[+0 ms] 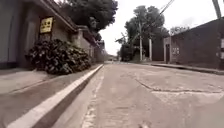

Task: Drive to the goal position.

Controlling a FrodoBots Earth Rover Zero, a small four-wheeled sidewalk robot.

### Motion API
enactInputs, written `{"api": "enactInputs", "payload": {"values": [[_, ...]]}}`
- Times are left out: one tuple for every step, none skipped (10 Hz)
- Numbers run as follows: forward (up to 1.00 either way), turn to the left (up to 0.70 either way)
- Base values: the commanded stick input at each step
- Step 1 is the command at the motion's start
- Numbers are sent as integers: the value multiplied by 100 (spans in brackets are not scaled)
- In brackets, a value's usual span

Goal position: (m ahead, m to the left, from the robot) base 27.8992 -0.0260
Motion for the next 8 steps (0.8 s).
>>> {"api": "enactInputs", "payload": {"values": [[70,-18],[70,0],[70,0],[70,0],[70,0],[70,0],[70,0],[70,0]]}}
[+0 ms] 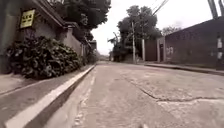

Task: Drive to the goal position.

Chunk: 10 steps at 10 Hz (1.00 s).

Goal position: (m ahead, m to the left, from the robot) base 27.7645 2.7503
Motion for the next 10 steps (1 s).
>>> {"api": "enactInputs", "payload": {"values": [[70,0],[70,0],[70,0],[70,0],[70,0],[70,0],[70,0],[70,7],[70,19],[70,30]]}}
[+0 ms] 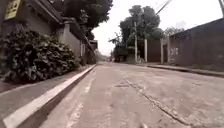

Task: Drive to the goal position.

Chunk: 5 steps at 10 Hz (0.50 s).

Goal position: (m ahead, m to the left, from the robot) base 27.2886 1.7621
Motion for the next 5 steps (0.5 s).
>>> {"api": "enactInputs", "payload": {"values": [[70,32],[70,0],[70,0],[70,0],[70,0]]}}
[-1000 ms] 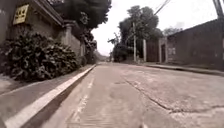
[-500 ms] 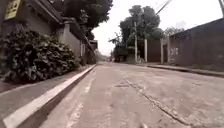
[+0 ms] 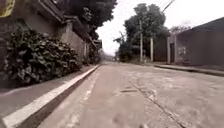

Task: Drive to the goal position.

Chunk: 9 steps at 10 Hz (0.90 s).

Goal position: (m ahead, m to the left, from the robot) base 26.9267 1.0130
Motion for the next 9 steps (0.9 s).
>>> {"api": "enactInputs", "payload": {"values": [[70,0],[70,0],[70,0],[70,0],[70,0],[70,0],[70,0],[70,0],[70,0]]}}
